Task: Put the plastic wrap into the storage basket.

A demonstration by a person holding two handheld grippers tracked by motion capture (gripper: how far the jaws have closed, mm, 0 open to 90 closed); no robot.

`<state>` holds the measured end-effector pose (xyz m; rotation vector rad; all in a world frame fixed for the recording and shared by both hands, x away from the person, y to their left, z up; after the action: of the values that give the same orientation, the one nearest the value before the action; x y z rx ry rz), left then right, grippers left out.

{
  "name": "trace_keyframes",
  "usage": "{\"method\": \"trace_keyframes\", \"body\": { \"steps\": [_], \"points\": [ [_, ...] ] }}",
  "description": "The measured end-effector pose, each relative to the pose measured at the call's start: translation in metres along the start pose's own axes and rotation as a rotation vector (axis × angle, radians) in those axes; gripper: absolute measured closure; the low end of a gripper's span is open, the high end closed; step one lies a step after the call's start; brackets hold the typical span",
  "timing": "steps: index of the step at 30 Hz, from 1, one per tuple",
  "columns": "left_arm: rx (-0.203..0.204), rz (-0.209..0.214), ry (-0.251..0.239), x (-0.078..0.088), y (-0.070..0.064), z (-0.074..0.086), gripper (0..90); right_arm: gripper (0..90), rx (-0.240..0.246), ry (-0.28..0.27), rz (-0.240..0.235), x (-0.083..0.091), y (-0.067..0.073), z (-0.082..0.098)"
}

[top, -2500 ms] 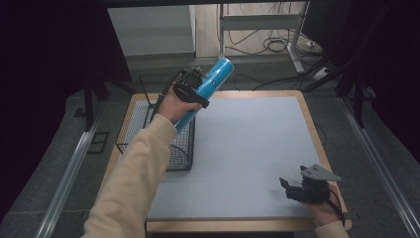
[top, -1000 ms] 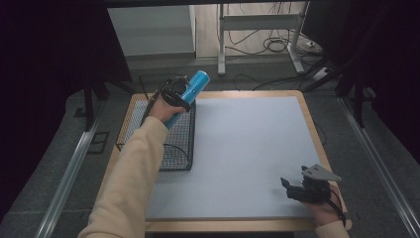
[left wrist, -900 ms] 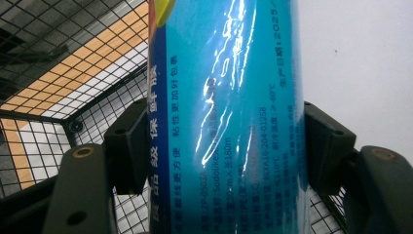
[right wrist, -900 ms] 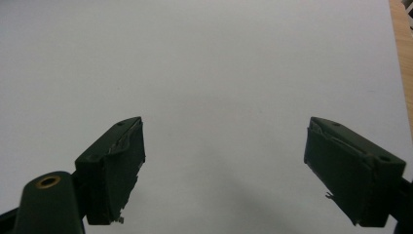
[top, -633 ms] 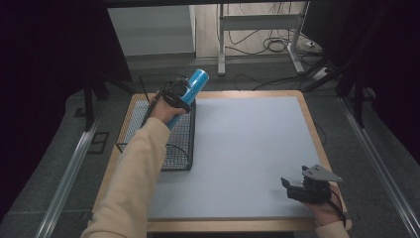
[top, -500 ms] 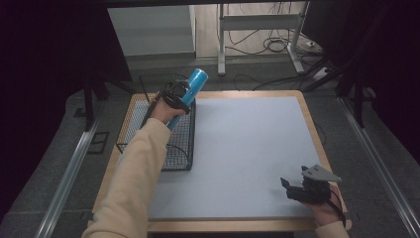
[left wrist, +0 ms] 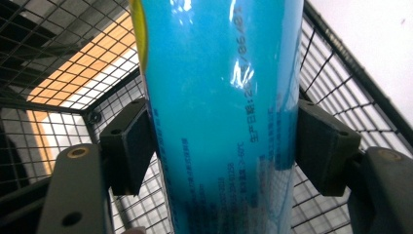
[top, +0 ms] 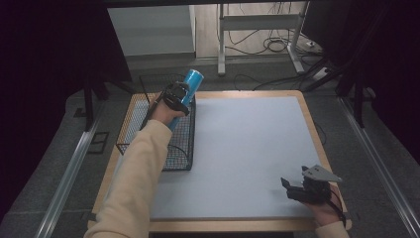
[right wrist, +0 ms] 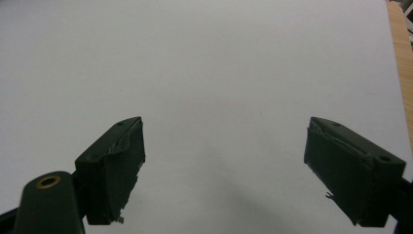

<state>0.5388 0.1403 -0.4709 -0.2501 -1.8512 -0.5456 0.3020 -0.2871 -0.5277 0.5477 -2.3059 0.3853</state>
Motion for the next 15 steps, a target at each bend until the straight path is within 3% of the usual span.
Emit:
{"method": "trace_keyframes", "body": {
  "steps": [5,8,12,15],
  "points": [
    [-0.003,0.006,-0.009,0.003,-0.001,0.0,23.4,15.2,0.002,0.003,0.0,0.0,0.0,0.0],
    [0.038,0.015,-0.037,0.011,0.001,0.001,14.4,15.2,0.002,0.006,0.0,-0.001,-0.001,0.001],
    [0.073,0.082,-0.109,0.031,0.0,0.006,11.8,15.2,-0.011,0.002,-0.002,0.001,-0.002,0.002],
    [0.068,0.132,-0.146,0.045,-0.005,0.011,11.0,15.2,-0.018,0.0,-0.002,0.001,-0.003,0.002]
  ]
}}
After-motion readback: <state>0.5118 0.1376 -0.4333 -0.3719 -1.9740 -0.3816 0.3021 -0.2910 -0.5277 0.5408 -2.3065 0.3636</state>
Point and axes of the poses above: each handheld gripper's, and its own axes: x roughly backward along the jaws, z roughly out of its underside, y roughly to its left, the point moved 4 cm from there along -x, roughly forward along the jaws, and after that the axes turned 11 degrees about y, right-handed, at the moved point
